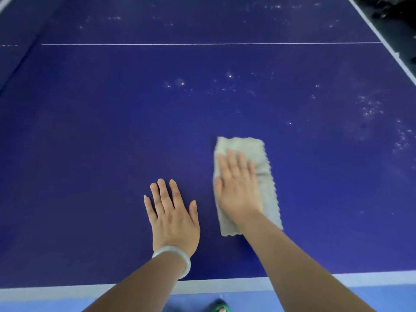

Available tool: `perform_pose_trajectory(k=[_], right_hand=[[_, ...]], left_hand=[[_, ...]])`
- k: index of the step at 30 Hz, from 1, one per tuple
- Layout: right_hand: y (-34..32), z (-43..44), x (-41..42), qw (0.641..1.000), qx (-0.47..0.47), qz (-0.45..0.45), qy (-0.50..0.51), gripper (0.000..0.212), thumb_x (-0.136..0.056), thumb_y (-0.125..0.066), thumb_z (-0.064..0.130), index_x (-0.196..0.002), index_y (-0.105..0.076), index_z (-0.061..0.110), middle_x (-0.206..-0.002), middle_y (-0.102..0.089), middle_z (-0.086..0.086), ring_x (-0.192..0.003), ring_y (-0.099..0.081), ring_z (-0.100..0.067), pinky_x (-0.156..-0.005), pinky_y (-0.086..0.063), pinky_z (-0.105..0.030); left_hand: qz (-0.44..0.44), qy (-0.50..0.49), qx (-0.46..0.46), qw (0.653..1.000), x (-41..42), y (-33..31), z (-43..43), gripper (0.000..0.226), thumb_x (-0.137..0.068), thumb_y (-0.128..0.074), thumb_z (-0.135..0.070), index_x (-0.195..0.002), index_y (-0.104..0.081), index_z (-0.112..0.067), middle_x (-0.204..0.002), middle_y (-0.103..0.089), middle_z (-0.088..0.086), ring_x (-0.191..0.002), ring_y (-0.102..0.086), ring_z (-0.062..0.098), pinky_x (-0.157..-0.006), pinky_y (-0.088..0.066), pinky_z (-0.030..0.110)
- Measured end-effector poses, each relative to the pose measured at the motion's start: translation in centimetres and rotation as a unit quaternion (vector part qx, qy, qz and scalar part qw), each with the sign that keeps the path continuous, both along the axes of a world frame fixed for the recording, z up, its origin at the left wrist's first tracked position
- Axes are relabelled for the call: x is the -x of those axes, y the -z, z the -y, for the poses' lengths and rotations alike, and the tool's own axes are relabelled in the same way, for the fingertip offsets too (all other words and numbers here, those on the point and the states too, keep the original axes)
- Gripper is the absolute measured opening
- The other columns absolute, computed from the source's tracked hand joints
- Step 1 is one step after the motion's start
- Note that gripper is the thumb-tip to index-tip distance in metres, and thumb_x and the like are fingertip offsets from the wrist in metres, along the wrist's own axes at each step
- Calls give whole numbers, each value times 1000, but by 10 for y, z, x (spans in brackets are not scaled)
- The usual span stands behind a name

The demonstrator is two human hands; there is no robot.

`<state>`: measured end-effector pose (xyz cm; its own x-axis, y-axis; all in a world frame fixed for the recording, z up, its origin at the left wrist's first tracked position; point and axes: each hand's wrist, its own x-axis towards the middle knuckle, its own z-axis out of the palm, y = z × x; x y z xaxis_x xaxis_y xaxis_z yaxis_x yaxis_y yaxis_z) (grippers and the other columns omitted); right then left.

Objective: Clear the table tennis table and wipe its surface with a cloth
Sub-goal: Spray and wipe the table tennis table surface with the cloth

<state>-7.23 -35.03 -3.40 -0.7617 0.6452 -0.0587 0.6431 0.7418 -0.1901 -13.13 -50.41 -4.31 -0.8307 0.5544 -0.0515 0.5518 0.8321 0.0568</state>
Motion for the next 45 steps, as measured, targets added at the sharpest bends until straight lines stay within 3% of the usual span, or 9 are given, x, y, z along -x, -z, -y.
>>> perform_pose_trajectory(k=[5,13,16,21,23,28,30,35,45], right_hand=[[-1,-37,38,984,23,6,-177,55,-105,-18,40,-158,-9,30,-165,-2,7,-152,7,-16,-123,6,-41],[3,-69,-56,975,8,-6,222,58,-104,-19,38,-158,-10,20,-166,-6,-4,-152,1,-25,-123,0,-47],[4,-2,-50,985,-10,-26,173,58,-104,-16,38,-158,-12,17,-165,-7,-7,-152,-1,-29,-123,-1,-49],[7,40,-66,996,-26,3,-81,57,-102,-22,38,-157,-21,20,-165,-13,-3,-152,-6,-25,-122,-9,-48],[8,14,-85,998,-29,-2,-48,57,-101,-21,39,-157,-22,23,-165,-14,0,-152,-6,-22,-123,-7,-46],[11,-13,-101,970,-20,-34,241,58,-101,-20,37,-156,-24,18,-163,-20,-7,-151,-12,-29,-122,-8,-50],[9,23,-84,971,-36,-43,232,57,-101,-25,34,-155,-28,14,-161,-25,-12,-149,-18,-34,-121,-13,-52],[5,86,-83,1000,-8,-22,-19,55,-102,-29,34,-155,-27,19,-164,-17,-3,-152,-8,-25,-122,-10,-48],[-1,-4,-167,991,-19,14,135,58,-99,-22,35,-156,-25,24,-164,-19,2,-152,-10,-19,-123,-8,-44]], left_hand=[[-3,-6,14,1000,-1,-1,-1,72,-98,-13,-47,-151,-28,-1,-157,-26,23,-148,-20,38,-119,-19,57],[0,-5,13,1000,0,0,-1,74,-98,-9,-49,-153,-24,-2,-159,-21,22,-150,-12,38,-121,-13,56],[0,-4,7,1000,0,-1,-1,74,-98,-8,-49,-154,-21,-2,-160,-19,23,-150,-12,38,-121,-11,56],[8,-6,3,1000,-1,-2,0,70,-100,-7,-46,-155,-14,-4,-162,-11,22,-151,-5,37,-122,-5,54],[12,-6,5,1000,-1,-2,0,70,-100,-6,-46,-156,-12,-4,-162,-10,22,-151,-4,37,-121,-5,54],[7,-7,5,1000,-1,-1,-1,74,-98,-9,-49,-154,-18,-2,-160,-16,24,-150,-8,39,-121,-9,56],[7,-3,7,1000,-1,-2,-1,74,-98,-9,-49,-154,-18,-2,-160,-15,24,-150,-9,39,-121,-9,56],[12,-4,3,1000,-1,-2,1,70,-100,-11,-46,-155,-16,-2,-161,-13,24,-150,-6,39,-121,-7,56],[19,5,-12,1000,0,-1,3,73,-99,-14,-48,-153,-22,1,-159,-18,27,-149,-9,40,-120,-10,58]])
